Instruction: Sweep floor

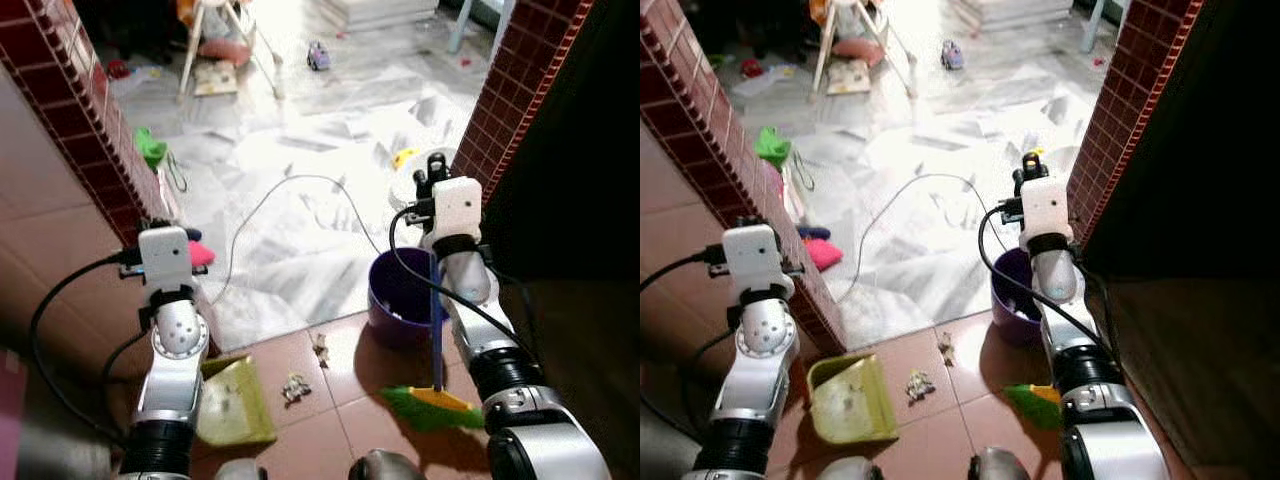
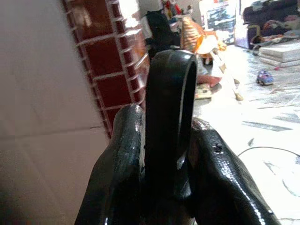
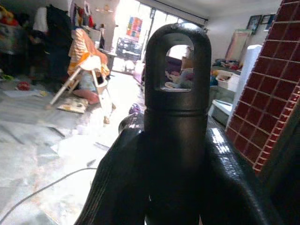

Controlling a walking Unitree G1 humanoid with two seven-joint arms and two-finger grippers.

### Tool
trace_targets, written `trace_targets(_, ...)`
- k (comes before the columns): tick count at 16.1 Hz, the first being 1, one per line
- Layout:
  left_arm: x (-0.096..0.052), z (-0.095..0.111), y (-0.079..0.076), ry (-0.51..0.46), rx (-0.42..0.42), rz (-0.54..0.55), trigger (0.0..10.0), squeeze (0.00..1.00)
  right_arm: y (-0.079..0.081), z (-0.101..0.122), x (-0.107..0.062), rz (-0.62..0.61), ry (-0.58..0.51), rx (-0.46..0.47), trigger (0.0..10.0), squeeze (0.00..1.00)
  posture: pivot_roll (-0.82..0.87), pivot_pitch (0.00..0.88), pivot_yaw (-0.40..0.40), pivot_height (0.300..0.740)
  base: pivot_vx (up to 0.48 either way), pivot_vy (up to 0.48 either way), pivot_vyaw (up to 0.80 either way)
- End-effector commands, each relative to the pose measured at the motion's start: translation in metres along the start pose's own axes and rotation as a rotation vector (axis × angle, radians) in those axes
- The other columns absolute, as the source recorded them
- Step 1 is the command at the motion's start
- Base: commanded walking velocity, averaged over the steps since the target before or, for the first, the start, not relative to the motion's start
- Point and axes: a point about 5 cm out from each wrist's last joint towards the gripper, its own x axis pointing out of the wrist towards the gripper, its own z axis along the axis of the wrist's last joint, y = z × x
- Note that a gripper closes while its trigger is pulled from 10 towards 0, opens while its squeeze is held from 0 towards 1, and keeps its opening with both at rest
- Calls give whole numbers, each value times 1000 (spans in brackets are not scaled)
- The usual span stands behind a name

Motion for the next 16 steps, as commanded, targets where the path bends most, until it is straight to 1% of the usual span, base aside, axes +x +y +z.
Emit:
trace_targets(1,5,10,5,-46,2,33,10000,0,7,7,5,11,-26,-4,10000,0,-44,0,20,740,0,0,0)
trace_targets(2,5,7,5,-30,-15,42,10000,0,8,5,5,12,-10,23,10000,0,-44,0,19,740,0,0,0)
trace_targets(4,3,-1,6,11,-25,58,10000,0,14,7,4,63,-16,68,10000,0,-39,0,20,740,0,0,0)
trace_targets(6,-2,-5,5,15,-33,17,10000,0,20,9,2,105,-44,34,10000,0,-34,0,22,740,0,0,800)
trace_targets(8,-4,-5,3,8,-32,5,10000,0,22,8,1,103,-42,49,10000,0,-32,0,22,740,0,0,800)
trace_targets(10,-6,0,-4,-25,-5,-29,10000,0,22,9,2,98,-47,46,10000,0,-32,0,23,740,0,0,800)
trace_targets(11,-7,1,-8,-33,-2,-47,10000,0,20,9,3,77,-43,30,10000,0,-32,0,23,740,0,0,656)
trace_targets(12,-9,-2,-12,-14,-3,-48,10000,0,15,8,5,39,-32,-8,10000,0,-32,0,23,740,0,0,0)
trace_targets(14,-13,-3,-15,-19,4,-61,10000,0,8,6,5,-15,-21,-16,10000,0,-34,0,24,740,0,0,0)
trace_targets(16,-15,-7,-14,-2,6,-46,10000,0,0,6,6,-150,-5,-49,10000,0,-37,0,23,740,0,0,0)
